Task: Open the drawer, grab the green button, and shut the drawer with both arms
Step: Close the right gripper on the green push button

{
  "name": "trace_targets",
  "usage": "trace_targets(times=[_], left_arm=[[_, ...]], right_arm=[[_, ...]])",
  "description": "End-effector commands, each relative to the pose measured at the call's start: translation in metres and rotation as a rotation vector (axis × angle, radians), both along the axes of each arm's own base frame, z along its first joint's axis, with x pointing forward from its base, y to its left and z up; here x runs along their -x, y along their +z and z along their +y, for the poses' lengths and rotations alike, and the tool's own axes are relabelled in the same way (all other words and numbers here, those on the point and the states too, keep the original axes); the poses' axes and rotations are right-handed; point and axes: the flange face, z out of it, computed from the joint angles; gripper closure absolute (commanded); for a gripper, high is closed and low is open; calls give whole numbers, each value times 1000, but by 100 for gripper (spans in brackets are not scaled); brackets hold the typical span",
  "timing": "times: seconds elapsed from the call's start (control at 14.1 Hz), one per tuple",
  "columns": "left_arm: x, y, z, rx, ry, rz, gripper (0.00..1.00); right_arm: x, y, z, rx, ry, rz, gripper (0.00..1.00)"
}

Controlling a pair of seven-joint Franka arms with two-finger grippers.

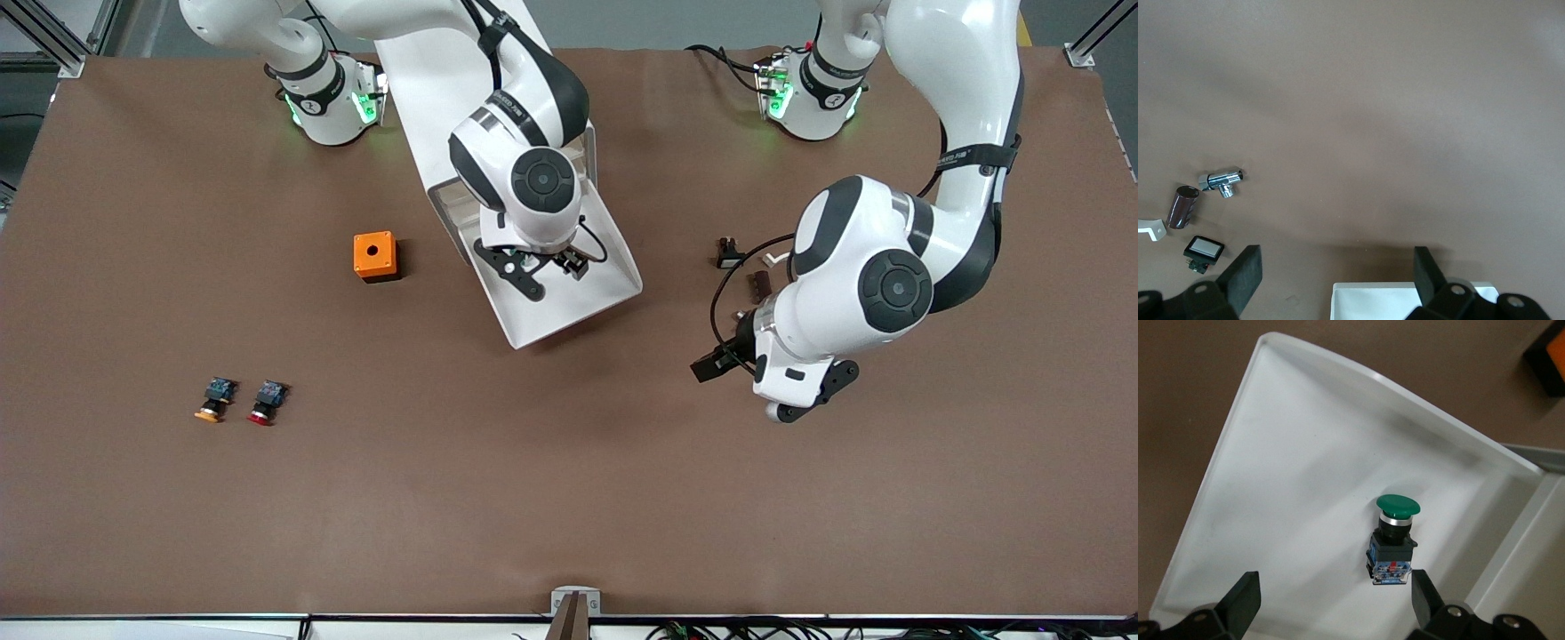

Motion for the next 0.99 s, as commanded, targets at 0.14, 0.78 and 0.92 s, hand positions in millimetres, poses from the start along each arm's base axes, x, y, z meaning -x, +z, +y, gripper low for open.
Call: trace_targets(times=[0.14,0.78,0.92], left_arm=[[-4,-6,-1,-21,4,-21,0],[-6,-17,-2,-21,5,-13,0],[-7,-17,-1,-21,7,-14,0]], right_arm=[[6,4,19,-114,428,-55,0],[-1,15,39,-200,908,-231,0],[-2,16,40,-219,952,-243,0]])
